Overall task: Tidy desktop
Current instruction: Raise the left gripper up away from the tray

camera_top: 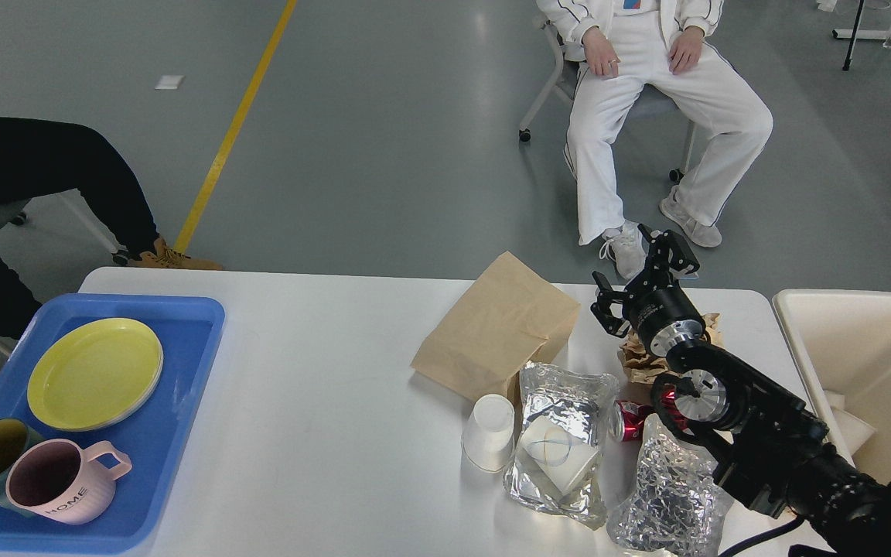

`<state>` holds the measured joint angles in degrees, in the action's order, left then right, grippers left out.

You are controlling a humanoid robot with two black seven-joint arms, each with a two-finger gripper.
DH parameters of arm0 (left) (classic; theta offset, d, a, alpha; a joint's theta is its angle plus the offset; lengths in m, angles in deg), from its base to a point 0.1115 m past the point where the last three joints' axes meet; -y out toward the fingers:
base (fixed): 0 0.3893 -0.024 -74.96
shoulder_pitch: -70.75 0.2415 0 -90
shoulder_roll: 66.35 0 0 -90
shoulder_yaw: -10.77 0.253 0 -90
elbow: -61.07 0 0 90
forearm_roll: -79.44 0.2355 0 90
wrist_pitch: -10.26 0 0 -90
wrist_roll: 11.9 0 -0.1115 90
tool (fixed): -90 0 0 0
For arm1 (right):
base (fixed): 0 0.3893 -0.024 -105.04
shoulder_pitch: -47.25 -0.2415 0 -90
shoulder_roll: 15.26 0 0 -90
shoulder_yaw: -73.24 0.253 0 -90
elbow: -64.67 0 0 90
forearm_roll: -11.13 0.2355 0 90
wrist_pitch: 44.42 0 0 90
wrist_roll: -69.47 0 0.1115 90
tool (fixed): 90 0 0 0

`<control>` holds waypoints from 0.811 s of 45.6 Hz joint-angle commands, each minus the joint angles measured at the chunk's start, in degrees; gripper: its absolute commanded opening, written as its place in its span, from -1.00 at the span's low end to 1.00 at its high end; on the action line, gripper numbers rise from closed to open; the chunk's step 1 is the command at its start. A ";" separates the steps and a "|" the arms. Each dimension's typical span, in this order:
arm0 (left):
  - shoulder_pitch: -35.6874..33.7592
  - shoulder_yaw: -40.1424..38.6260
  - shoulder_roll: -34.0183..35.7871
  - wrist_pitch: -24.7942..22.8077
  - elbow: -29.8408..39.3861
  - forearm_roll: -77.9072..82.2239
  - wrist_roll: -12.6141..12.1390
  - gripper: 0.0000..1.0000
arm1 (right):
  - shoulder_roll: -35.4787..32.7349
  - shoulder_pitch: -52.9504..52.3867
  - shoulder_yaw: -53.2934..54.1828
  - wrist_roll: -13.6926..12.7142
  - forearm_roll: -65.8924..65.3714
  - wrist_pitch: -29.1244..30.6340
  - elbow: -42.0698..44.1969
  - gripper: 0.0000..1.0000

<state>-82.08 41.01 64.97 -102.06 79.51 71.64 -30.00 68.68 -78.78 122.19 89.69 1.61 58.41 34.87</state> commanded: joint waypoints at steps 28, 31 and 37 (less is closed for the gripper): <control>15.53 -58.52 -4.41 1.76 -2.26 -0.19 4.57 0.91 | 0.00 0.00 0.00 0.00 -0.06 0.00 0.00 1.00; 15.89 -62.04 -4.41 1.76 -2.26 -0.19 4.57 0.91 | 0.00 0.00 0.00 0.00 -0.06 0.00 0.00 1.00; 16.24 -69.33 -4.06 1.85 -2.61 -1.51 5.36 0.91 | 0.00 0.00 0.00 0.00 -0.06 0.00 0.00 1.00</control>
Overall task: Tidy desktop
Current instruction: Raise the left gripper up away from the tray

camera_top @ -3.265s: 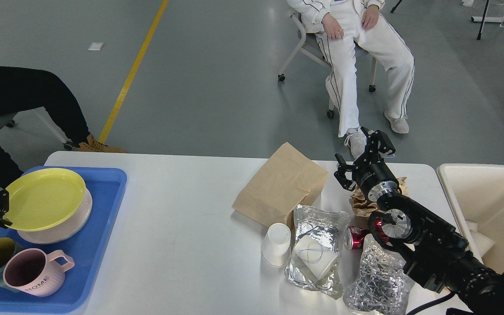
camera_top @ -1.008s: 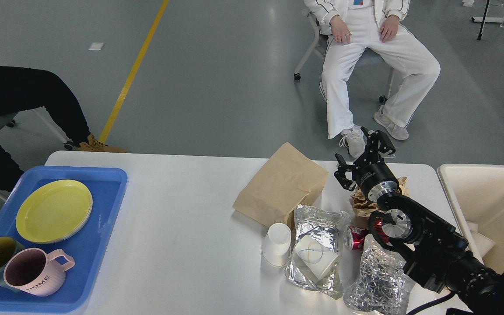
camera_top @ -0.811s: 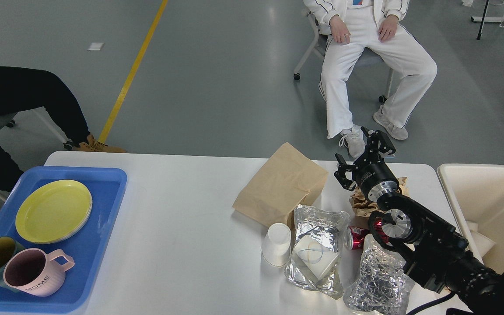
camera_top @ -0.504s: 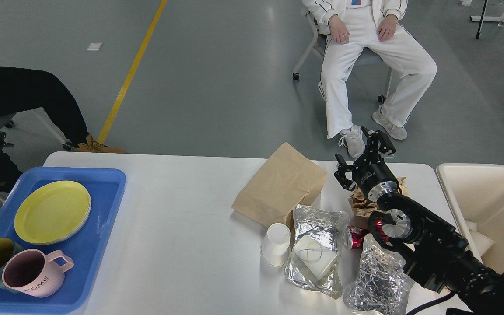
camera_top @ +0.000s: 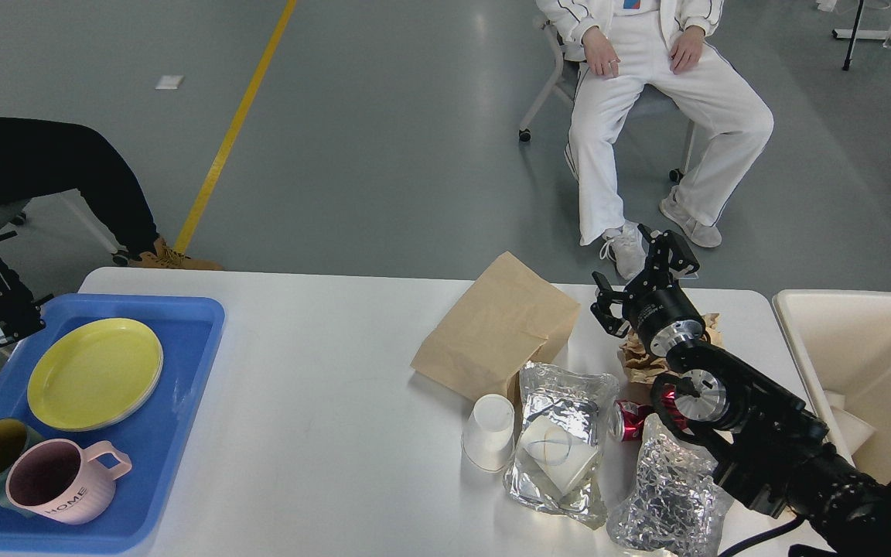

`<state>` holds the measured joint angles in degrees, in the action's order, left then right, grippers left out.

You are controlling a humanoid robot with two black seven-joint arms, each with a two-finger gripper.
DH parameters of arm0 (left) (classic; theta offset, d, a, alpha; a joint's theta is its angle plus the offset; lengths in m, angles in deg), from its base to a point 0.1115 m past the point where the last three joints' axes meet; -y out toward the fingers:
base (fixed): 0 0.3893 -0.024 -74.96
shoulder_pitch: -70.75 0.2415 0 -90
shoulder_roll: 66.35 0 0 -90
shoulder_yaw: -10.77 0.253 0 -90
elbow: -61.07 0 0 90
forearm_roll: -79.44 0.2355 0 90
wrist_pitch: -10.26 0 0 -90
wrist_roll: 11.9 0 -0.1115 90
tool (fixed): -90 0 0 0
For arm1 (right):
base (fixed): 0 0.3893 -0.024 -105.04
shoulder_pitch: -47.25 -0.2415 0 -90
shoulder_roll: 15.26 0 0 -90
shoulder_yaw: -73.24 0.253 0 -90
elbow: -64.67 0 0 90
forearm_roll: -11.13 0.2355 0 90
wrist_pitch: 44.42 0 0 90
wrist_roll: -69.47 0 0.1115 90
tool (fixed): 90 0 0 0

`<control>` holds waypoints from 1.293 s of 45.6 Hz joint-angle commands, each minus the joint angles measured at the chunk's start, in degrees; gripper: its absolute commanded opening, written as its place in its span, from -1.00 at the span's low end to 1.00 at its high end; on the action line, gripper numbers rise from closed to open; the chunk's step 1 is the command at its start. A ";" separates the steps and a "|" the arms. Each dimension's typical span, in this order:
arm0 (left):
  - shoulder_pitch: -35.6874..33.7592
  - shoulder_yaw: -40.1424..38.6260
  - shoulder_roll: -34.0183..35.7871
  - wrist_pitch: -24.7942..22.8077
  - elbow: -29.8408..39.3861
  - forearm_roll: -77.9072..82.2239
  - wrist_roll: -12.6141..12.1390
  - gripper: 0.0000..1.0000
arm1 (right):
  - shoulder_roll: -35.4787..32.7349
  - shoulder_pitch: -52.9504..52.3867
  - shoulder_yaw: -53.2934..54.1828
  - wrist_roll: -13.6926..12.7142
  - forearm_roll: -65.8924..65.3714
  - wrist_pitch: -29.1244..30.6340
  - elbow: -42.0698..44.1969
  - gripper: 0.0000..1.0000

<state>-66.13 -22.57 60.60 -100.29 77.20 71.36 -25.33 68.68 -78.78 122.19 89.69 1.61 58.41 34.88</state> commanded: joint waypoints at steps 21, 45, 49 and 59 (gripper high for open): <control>2.66 -17.28 1.29 0.69 -1.01 -2.99 3.59 0.91 | 0.00 0.00 0.00 0.00 0.03 0.00 0.00 1.00; 2.14 -18.69 -1.17 -3.70 -0.22 -2.55 3.68 0.92 | 0.00 0.00 0.00 0.00 -0.05 0.00 0.00 1.00; 2.14 -18.60 -2.40 -3.70 -0.22 -2.55 3.68 0.92 | 0.00 0.00 0.00 0.00 -0.05 0.00 0.00 1.00; 1.61 -18.87 -4.60 -3.70 -0.22 -2.73 4.73 0.92 | 0.00 0.00 0.00 0.00 0.03 0.00 0.00 1.00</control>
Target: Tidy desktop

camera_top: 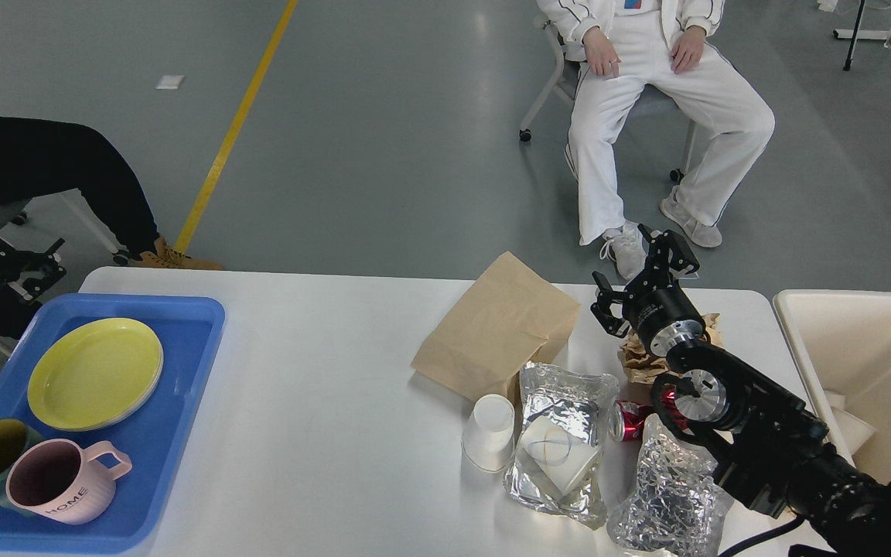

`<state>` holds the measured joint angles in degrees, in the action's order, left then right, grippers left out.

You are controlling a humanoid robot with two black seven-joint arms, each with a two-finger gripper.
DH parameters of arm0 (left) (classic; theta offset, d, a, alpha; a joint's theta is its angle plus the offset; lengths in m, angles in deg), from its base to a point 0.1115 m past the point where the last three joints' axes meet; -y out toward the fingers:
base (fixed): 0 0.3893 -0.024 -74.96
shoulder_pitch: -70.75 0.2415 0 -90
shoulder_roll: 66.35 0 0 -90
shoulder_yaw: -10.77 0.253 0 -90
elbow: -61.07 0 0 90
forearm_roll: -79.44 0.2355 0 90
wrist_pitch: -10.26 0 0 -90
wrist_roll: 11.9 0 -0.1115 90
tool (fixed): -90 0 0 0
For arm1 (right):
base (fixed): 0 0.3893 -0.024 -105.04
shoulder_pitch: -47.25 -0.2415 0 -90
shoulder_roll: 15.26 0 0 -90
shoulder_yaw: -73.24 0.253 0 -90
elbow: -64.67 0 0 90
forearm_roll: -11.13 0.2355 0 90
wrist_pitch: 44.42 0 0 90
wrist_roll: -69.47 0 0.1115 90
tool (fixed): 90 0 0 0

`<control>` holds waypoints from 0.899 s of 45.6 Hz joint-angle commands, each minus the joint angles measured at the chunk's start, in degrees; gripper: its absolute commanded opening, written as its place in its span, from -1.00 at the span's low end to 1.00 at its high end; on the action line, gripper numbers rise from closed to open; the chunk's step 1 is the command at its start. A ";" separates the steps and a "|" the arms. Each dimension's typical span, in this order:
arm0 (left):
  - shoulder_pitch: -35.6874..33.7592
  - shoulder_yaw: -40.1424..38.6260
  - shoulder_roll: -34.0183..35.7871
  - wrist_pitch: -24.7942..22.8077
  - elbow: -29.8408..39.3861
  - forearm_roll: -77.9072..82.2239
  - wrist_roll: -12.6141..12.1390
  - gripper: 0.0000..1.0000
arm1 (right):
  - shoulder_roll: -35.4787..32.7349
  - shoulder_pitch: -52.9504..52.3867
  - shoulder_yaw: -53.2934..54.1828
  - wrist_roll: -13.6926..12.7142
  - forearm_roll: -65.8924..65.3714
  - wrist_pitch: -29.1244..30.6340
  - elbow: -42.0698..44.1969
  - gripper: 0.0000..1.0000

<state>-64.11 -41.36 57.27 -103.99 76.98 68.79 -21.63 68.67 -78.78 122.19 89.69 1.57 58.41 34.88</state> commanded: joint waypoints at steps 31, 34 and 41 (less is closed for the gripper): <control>2.41 1.16 -12.96 0.00 -0.09 0.28 15.09 0.92 | 0.00 0.00 0.00 0.00 0.07 0.00 0.00 1.00; 2.50 1.16 -13.05 0.00 0.00 0.28 15.09 0.92 | -0.09 0.00 0.00 0.00 0.07 0.00 0.00 1.00; 2.14 1.16 -12.87 0.00 -0.09 0.11 15.01 0.92 | -0.09 0.00 0.00 0.00 0.07 0.00 0.00 1.00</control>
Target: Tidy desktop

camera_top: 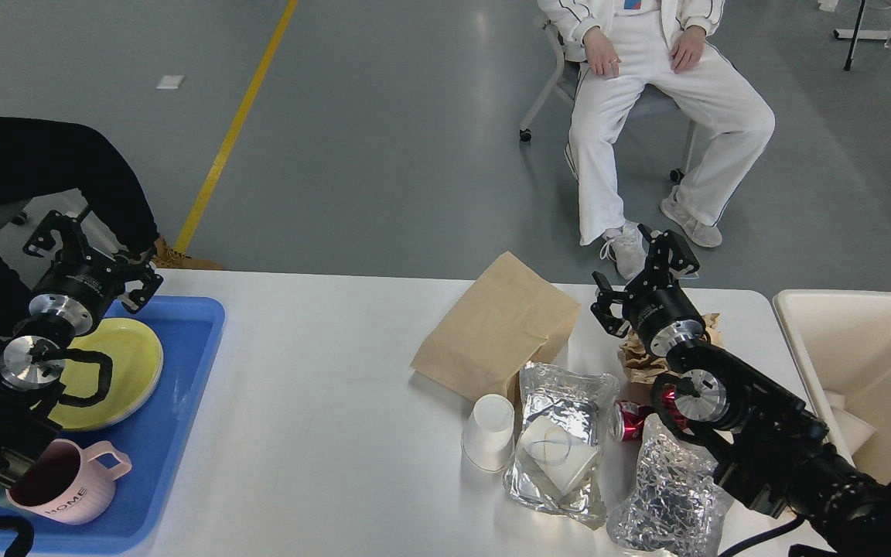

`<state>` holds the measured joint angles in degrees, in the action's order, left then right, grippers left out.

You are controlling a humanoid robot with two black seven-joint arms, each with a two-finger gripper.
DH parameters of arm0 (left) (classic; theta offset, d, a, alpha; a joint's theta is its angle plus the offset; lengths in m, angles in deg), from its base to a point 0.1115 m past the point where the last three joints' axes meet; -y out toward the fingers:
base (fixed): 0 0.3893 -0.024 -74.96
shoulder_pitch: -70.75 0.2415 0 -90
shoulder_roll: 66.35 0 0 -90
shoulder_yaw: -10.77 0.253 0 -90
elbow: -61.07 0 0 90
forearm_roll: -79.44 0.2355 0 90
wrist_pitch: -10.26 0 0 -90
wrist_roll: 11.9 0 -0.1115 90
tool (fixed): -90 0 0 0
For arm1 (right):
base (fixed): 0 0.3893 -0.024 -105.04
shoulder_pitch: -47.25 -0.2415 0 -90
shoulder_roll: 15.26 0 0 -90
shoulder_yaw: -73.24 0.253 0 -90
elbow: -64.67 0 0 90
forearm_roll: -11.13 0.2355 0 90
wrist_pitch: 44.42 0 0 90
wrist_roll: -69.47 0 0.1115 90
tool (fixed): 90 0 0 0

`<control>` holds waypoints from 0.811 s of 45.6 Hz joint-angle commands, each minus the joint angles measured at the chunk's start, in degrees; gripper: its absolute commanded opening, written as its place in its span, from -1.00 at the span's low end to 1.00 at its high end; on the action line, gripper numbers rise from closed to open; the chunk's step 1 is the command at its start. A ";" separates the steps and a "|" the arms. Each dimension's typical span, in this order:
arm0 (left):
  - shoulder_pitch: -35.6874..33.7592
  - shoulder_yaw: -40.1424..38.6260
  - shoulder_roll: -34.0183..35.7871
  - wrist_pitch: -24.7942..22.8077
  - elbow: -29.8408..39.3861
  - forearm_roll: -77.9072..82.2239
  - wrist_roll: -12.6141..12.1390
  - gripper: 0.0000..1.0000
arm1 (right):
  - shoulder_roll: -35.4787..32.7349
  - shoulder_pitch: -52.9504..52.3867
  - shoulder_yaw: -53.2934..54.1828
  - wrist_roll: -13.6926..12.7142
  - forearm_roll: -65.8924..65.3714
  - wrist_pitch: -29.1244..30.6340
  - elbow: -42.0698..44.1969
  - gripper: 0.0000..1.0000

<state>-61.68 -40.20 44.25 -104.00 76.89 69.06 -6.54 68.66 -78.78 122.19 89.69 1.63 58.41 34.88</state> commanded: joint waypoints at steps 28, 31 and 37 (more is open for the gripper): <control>-2.30 -0.09 0.06 13.98 0.09 -0.08 -1.05 0.92 | -0.07 0.00 0.00 0.00 0.01 0.00 0.00 1.00; -3.36 0.00 0.06 13.89 0.18 0.01 -1.05 0.92 | 0.02 0.00 -0.08 0.00 0.01 0.00 0.00 1.00; -4.06 0.08 0.06 13.89 0.18 0.18 -1.05 0.92 | 0.02 0.00 0.00 0.00 0.01 0.00 0.00 1.00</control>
<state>-65.20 -40.23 44.29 -90.04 77.04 69.10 -7.58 68.65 -78.78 122.16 89.69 1.60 58.41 34.88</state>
